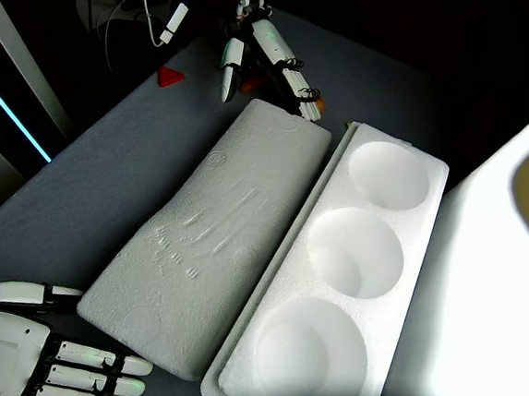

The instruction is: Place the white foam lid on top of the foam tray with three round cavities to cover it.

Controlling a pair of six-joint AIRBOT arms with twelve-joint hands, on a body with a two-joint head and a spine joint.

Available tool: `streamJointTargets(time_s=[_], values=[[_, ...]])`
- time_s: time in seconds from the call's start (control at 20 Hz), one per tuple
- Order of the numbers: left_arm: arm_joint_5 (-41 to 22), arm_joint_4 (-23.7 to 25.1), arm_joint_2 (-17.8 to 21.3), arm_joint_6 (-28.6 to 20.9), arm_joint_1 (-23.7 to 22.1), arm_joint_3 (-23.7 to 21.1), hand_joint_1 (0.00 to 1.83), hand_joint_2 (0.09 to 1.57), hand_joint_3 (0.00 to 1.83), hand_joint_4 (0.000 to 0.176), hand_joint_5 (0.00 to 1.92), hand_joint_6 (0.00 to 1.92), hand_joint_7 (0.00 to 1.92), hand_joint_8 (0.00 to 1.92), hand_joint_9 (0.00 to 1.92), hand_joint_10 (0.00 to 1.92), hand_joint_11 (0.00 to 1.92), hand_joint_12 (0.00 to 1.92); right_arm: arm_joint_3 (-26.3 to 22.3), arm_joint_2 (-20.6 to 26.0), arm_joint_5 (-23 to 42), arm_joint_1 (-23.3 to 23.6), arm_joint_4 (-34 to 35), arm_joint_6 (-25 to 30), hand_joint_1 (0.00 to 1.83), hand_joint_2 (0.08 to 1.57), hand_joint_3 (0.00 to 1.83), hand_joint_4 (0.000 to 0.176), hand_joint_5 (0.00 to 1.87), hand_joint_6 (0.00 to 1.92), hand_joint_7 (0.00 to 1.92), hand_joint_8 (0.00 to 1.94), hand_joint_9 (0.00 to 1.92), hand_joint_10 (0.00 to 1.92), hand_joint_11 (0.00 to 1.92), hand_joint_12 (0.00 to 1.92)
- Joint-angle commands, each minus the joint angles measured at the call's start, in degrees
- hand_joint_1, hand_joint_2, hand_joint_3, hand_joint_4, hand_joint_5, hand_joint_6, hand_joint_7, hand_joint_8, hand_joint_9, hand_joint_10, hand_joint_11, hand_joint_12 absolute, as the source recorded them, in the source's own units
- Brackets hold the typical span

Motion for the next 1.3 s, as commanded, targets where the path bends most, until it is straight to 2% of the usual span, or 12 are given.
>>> streamJointTargets(time_s=[0.0, 0.1, 0.2, 0.25, 0.35, 0.55, 0.6, 0.7, 0.85, 1.0, 1.1, 1.25], values=[[-7.5, 0.6, -0.1, -0.8, -0.6, 0.0, 0.55, 0.95, 0.00, 0.000, 0.06, 0.01, 0.00, 0.00, 0.00, 0.00, 0.00, 0.00, 0.3, 0.2, 6.6, 0.3, -0.9, 0.8, 0.62, 1.13, 0.00, 0.000, 0.00, 0.00, 0.00, 0.00, 0.00, 0.00, 0.00, 0.52], [-8.1, 0.8, -0.4, -1.5, -0.6, 0.0, 0.53, 0.98, 0.01, 0.000, 0.08, 0.02, 0.00, 0.00, 0.00, 0.00, 0.00, 0.00, 0.2, 0.2, 7.1, 0.3, -1.1, 1.4, 0.55, 1.15, 0.00, 0.000, 0.05, 0.01, 0.00, 0.00, 0.02, 0.01, 0.00, 0.99], [-8.9, 1.3, -0.5, -2.2, -0.4, -0.3, 0.52, 0.99, 0.02, 0.000, 0.08, 0.02, 0.00, 0.00, 0.00, 0.00, 0.00, 0.00, -0.2, 0.2, 8.1, 0.2, -1.9, 2.4, 0.54, 1.16, 0.00, 0.000, 0.05, 0.01, 0.00, 0.00, 0.02, 0.01, 0.00, 1.06], [-9.4, 1.7, -0.3, -2.4, -0.3, -0.6, 0.53, 1.01, 0.02, 0.000, 0.10, 0.02, 0.00, 0.00, 0.00, 0.00, 0.00, 0.00, -0.6, 0.5, 8.6, 0.1, -2.2, 2.6, 0.59, 1.19, 0.00, 0.000, 0.02, 0.00, 0.00, 0.00, 0.00, 0.00, 0.00, 0.88], [-10.8, 2.4, 0.3, -2.7, 0.0, -1.6, 0.53, 1.01, 0.02, 0.000, 0.11, 0.02, 0.00, 0.00, 0.00, 0.00, 0.00, 0.00, -2.3, 1.9, 10.2, -0.1, -2.7, 2.8, 0.59, 1.20, 0.00, 0.000, 0.03, 0.01, 0.00, 0.00, 0.01, 0.00, 0.00, 0.85], [-14.6, 3.5, 2.6, -3.0, 1.7, -4.4, 0.53, 1.04, 0.02, 0.000, 0.10, 0.01, 0.00, 0.00, 0.00, 0.00, 0.00, 0.00, -6.0, 4.5, 14.5, -1.8, -4.3, 4.2, 0.43, 1.20, 0.00, 0.000, 0.07, 0.01, 0.03, 0.01, 0.07, 0.04, 0.00, 1.34], [-15.5, 3.8, 3.1, -3.1, 2.0, -4.9, 0.54, 1.04, 0.02, 0.000, 0.10, 0.01, 0.00, 0.00, 0.00, 0.00, 0.00, 0.00, -6.7, 5.2, 15.6, -2.5, -4.6, 4.6, 0.41, 1.20, 0.00, 0.000, 0.07, 0.01, 0.04, 0.01, 0.07, 0.04, 0.00, 1.37], [-17.3, 4.6, 4.3, -3.1, 2.5, -6.4, 0.55, 1.04, 0.02, 0.000, 0.10, 0.01, 0.00, 0.00, 0.00, 0.00, 0.00, 0.00, -8.7, 6.9, 18.9, -4.1, -5.5, 5.6, 0.41, 1.22, 0.00, 0.000, 0.07, 0.01, 0.01, 0.00, 0.03, 0.02, 0.00, 1.32], [-20.1, 6.0, 5.8, -3.4, 3.0, -8.4, 0.55, 1.05, 0.02, 0.000, 0.10, 0.01, 0.00, 0.00, 0.00, 0.00, 0.00, 0.00, -11.2, 9.3, 23.2, -6.2, -6.7, 6.3, 0.45, 1.20, 0.00, 0.000, 0.06, 0.00, 0.00, 0.00, 0.00, 0.00, 0.00, 0.85], [-21.9, 7.2, 7.3, -3.3, 2.9, -9.7, 0.49, 1.04, 0.01, 0.008, 0.10, 0.01, 0.00, 0.00, 0.00, 0.00, 0.00, 0.00, -12.7, 10.9, 26.0, -6.9, -7.9, 6.5, 0.42, 1.19, 0.00, 0.000, 0.06, 0.00, 0.00, 0.00, 0.00, 0.00, 0.00, 0.19], [-23.0, 7.4, 8.2, -3.0, 2.6, -10.1, 0.48, 1.05, 0.01, 0.000, 0.11, 0.01, 0.00, 0.00, 0.00, 0.00, 0.00, 0.00, -13.1, 11.8, 26.9, -6.9, -8.5, 6.5, 0.44, 1.19, 0.00, 0.000, 0.08, 0.01, 0.00, 0.00, 0.00, 0.00, 0.00, 0.54], [-23.7, 7.8, 8.6, -2.6, 1.2, -9.9, 0.50, 1.04, 0.01, 0.000, 0.11, 0.01, 0.00, 0.00, 0.00, 0.00, 0.00, 0.00, -12.8, 12.2, 27.7, -6.2, -9.3, 6.4, 0.42, 1.20, 0.00, 0.000, 0.06, 0.00, 0.00, 0.00, 0.00, 0.00, 0.00, 0.77]])
